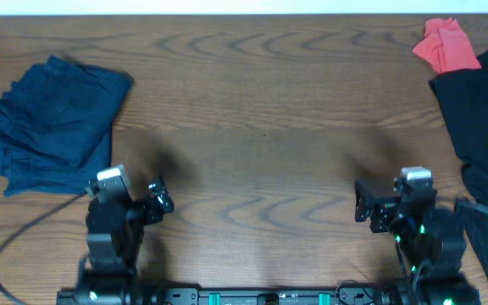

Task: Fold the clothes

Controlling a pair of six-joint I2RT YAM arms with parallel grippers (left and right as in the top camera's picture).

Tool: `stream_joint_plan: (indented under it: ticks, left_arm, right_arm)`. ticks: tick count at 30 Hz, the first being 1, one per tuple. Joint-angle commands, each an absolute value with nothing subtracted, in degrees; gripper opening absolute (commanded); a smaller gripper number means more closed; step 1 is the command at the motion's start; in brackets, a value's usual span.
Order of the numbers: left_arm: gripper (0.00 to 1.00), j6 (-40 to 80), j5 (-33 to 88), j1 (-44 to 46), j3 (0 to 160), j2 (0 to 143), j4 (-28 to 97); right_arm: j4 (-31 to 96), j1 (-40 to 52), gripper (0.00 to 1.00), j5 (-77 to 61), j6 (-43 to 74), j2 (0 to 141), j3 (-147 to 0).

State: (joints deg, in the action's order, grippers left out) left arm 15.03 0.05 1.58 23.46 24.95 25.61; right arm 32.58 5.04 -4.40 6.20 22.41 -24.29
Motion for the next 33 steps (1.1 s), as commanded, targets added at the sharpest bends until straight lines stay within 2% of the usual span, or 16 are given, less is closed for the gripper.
stream_joint_plan:
  ticks: [1, 5, 10, 11, 15, 18, 30, 33]
  left_arm:
    - [0.98, 15.5, 1.1, 1.3, 33.4, 36.2, 32.5]
    - [0.98, 15.5, 1.1, 1.3, 40.9, 46.3, 40.4]
    - [0.98, 15.8, 1.2, 1.3, 42.5, 53.2, 42.2]
    - [0.98, 16.4, 1.1, 1.3, 42.5, 54.2, 42.5]
    - [0.98, 17.0, 1.1, 1.3, 42.5, 56.3, 42.8]
    - [0.98, 17.1, 1.1, 1.3, 42.5, 56.5, 42.8]
    - [0.98, 17.1, 1.1, 1.3, 42.5, 56.5, 42.8]
    - [0.98, 17.1, 1.1, 1.3, 42.5, 56.5, 42.8]
  right_arm:
    - [37.6, 2.9, 0.99, -3.7, 10.3, 33.6, -31.5]
    - [45.8, 0.9, 0.99, -3.4, 9.5, 47.8, -39.5]
    - [46.0, 0.3, 0.99, -2.7, 10.1, 60.6, -43.7]
    - [46.0, -0.2, 0.99, 0.1, 12.4, 62.3, -43.7]
    - [49.8, -5.9, 0.99, 22.2, 34.9, 69.3, -43.7]
    - [49.6, -12.3, 0.99, 28.4, 40.5, 73.3, -43.4]
    - [40.7, -29.3, 0.96, 29.6, 40.7, 82.3, -43.4]
    - [39.4, -31.6, 0.90, 29.6, 40.7, 84.8, -43.4]
